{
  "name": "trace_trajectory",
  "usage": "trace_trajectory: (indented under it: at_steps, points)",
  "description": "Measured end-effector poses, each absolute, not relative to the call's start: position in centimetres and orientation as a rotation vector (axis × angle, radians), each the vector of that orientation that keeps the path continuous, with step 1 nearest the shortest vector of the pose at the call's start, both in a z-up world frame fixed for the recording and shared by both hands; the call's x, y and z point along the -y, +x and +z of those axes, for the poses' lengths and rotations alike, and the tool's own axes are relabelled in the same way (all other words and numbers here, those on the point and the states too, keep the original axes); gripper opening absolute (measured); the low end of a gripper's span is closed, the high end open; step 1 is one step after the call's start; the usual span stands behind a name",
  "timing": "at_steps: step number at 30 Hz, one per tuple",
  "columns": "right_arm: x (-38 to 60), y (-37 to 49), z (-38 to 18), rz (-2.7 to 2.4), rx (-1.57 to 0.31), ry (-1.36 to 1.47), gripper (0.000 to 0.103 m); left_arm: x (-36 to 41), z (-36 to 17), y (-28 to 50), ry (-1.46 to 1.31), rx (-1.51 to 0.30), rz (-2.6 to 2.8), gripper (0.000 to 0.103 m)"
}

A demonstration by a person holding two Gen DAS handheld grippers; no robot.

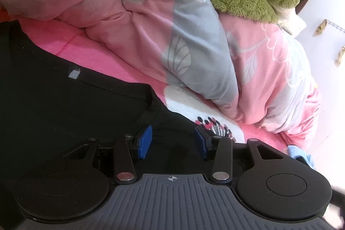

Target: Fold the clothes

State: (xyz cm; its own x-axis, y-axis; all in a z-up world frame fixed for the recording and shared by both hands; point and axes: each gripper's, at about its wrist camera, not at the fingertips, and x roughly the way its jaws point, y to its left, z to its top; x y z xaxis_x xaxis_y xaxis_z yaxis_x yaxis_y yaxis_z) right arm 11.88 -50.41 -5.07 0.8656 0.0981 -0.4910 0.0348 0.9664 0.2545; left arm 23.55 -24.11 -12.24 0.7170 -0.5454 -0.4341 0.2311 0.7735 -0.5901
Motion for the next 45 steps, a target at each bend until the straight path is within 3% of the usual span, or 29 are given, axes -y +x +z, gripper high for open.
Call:
trace_trajectory:
  at_steps: [1,2,3,5,6,16,19,20,23,29,32,45]
  points:
    - [48.2,11.3,-5.0,0.064,-0.533,0.163,0.005,24.1,-12.3,23.6,-0.536,-0.637,-0.453,0.043]
    - [46.1,10.7,-4.9,0.093,-0.542,0.064,0.012,24.0,-12.3,23.7,-0.54,-0.637,-0.454,0.043]
    - [43.9,10.0,-4.9,0.121,-0.551,-0.036,0.03,24.0,-12.4,23.7,-0.543,-0.637,-0.455,0.043]
    - [41.1,8.7,-4.9,0.16,-0.556,-0.17,0.056,24.1,-12.4,23.7,-0.538,-0.634,-0.454,0.043]
    - [40.6,8.0,-4.8,0.169,-0.554,-0.196,0.059,24.1,-12.4,23.7,-0.537,-0.633,-0.454,0.043]
    - [45.8,4.6,-3.9,0.075,-0.515,-0.053,0.059,24.3,-11.7,23.1,-0.517,-0.606,-0.473,0.043]
    - [50.6,5.8,-5.5,-0.049,-0.552,0.123,0.054,24.8,-10.4,22.0,-0.471,-0.557,-0.56,0.043]
    - [52.4,6.2,-6.2,-0.081,-0.563,0.203,0.047,25.4,-9.8,21.3,-0.436,-0.546,-0.621,0.043]
    - [56.4,6.9,-8.1,-0.113,-0.563,0.415,0.036,27.1,-7.8,19.1,-0.306,-0.514,-0.807,0.043]
    - [61.2,7.2,-11.0,-0.067,-0.473,0.703,0.034,31.2,-5.7,13.3,0.099,-0.434,-1.027,0.043]
    - [62.9,6.9,-12.8,-0.039,-0.441,0.828,0.027,33.5,-6.6,10.8,0.391,-0.384,-1.026,0.043]
    - [63.7,6.0,-13.4,0.038,-0.357,0.894,0.027,38.2,-8.4,9.7,0.832,-0.313,-0.976,0.033]
